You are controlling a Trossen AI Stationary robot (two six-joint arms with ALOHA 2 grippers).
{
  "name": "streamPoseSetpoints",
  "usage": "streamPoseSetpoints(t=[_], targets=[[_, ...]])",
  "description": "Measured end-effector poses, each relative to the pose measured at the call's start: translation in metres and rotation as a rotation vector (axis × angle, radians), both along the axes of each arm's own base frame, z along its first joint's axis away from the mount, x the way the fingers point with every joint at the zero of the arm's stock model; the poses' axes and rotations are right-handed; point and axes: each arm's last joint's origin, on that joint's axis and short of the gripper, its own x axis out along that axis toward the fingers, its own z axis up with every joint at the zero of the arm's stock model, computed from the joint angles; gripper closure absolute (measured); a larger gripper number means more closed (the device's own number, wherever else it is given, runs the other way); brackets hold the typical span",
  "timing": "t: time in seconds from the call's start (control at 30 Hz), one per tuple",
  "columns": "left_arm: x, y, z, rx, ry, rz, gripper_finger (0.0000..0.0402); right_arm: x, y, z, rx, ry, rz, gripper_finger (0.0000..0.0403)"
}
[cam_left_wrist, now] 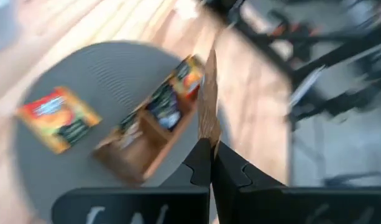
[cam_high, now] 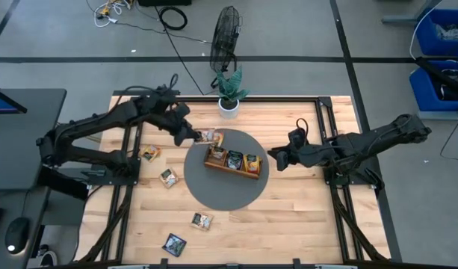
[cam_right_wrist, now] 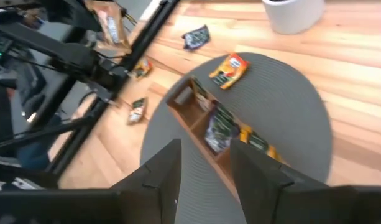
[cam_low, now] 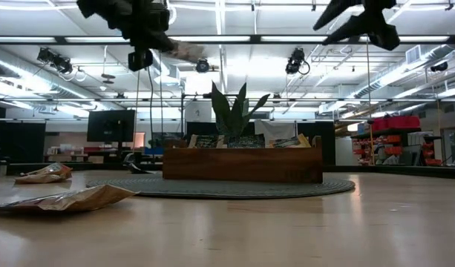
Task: Pick & Place Tea
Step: Put the brown tea bag into the left section of the wooden organizer
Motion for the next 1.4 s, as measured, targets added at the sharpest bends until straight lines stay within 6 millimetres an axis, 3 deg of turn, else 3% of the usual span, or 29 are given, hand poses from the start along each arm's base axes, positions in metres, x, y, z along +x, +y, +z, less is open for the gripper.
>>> streamPoseSetpoints(t=[0.3, 0.57, 0.77, 1.07, 1.4], targets=[[0.026, 0.018, 0.024, 0.219, 0.241, -0.093, 0.0399, -0.006, -0.002, -0.007, -0.005, 0.084, -0.019, 0.0259], [0.06, 0.023, 0.014, 0.274, 0.433, -0.248, 0.0399, -0.008, -0.002, -0.009, -0.013, 0.112, -0.018, 0.0259], [0.08, 0.009, 0.005, 0.318, 0.467, -0.388, 0.04, -0.005, -0.001, -0.006, -0.041, 0.09, 0.01, 0.0259], [0.095, -0.026, 0.004, 0.41, 0.417, -0.548, 0.04, 0.019, -0.001, 0.008, -0.284, -0.017, 0.279, 0.0259], [0.101, -0.043, 0.005, 0.424, 0.386, -0.567, 0.04, 0.064, -0.014, -0.014, -0.343, -0.017, 0.382, 0.0259]])
